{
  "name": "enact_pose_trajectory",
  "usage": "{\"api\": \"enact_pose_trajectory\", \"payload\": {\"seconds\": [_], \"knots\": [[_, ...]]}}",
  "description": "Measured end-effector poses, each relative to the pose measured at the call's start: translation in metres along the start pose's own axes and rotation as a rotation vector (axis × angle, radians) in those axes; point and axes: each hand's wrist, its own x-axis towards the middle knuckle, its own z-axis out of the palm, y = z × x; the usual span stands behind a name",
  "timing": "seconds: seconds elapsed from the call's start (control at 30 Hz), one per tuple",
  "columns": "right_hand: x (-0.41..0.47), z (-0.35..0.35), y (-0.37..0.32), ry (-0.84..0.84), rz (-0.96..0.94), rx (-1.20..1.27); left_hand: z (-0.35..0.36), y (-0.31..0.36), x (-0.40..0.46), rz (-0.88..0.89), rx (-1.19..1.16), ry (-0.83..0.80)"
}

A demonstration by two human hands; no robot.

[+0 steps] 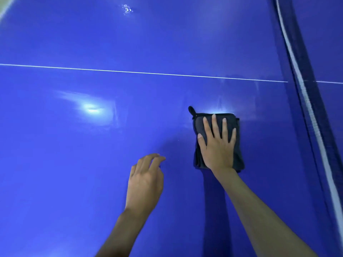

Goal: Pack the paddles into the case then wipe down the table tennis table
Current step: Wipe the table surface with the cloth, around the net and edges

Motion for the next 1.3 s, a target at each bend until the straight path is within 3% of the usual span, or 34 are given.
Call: {"api": "enact_pose_trajectory", "payload": {"seconds": [0.37, 0.53, 0.77, 1.0, 1.3], "knots": [[0.021, 0.031, -0.266, 0.002, -0.089, 0.06, -0.088, -0.163, 0.002, -0.171, 0.003, 0.081], [0.051, 0.041, -0.327, 0.033, -0.056, 0.08, -0.101, -0.201, 0.008, -0.219, -0.011, 0.086], [0.1, 0.044, -0.322, 0.074, -0.152, 0.096, -0.092, -0.213, 0.021, -0.176, -0.005, 0.014], [0.102, 0.041, -0.294, 0.087, -0.168, 0.156, -0.077, -0.183, 0.033, -0.125, 0.001, 0.009], [0.091, 0.02, -0.152, 0.084, -0.067, 0.093, -0.023, -0.086, 0.041, -0.112, -0.065, 0.014]]}}
